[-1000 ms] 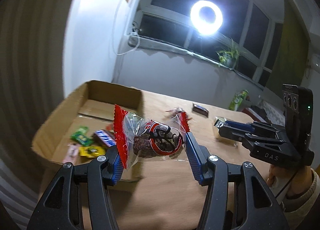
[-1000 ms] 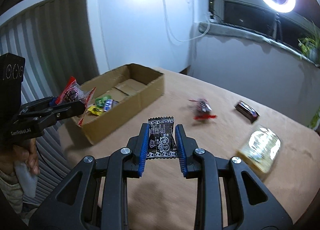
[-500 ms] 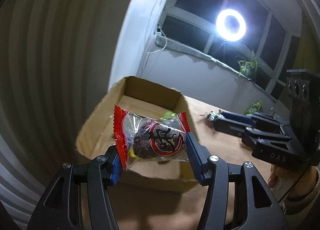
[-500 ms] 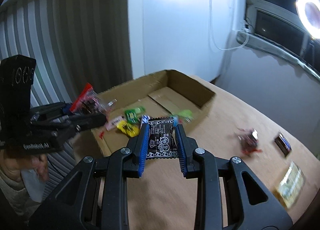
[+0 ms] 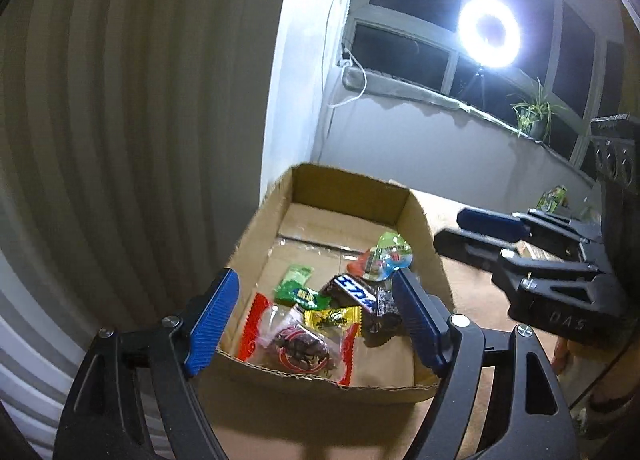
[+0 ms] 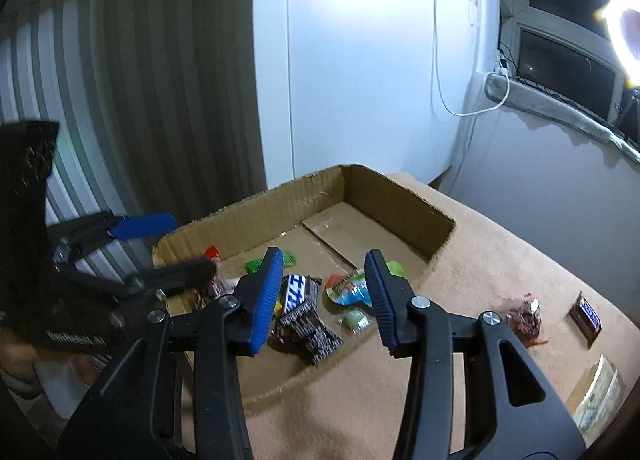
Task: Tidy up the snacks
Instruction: 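Release the black candy and red-wrapped chocolate into the box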
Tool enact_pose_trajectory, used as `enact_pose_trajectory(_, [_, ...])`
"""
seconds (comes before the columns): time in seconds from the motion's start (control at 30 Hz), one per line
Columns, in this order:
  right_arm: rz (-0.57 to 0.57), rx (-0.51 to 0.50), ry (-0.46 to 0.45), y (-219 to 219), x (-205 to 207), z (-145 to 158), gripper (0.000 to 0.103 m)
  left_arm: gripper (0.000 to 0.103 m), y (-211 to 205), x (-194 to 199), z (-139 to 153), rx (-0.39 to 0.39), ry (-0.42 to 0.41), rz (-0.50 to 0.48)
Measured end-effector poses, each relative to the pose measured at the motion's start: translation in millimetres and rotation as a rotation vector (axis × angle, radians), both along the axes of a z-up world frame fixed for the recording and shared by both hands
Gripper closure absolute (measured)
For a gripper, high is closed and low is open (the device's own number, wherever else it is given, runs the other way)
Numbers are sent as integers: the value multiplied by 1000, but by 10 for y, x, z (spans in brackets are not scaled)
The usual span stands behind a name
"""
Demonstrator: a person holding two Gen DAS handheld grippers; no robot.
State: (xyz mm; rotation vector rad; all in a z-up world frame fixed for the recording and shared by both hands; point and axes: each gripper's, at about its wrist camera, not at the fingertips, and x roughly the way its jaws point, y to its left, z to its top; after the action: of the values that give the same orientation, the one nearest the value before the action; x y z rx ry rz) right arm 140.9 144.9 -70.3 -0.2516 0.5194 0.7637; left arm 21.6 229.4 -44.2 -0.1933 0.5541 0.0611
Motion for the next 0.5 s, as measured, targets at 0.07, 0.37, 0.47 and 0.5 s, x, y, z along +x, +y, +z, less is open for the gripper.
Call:
enact_pose_trajectory(0.07, [-6, 5, -2, -47, -20, 10, 58, 24, -2, -68, 66, 13, -18, 2])
enact_pose_trajectory(0.37, [-5, 19, -10, -166, -139, 48, 46, 24, -57, -103, 188, 39, -42, 3])
enact_pose_trajectory(0.47, [-4, 23, -13, -218, -176, 56, 46, 23, -107, -108, 194, 43, -39, -1])
enact_pose_trajectory(0.5, [-4, 23, -12, -233, -183, 55, 45, 23, -121, -102, 197, 44, -39, -4])
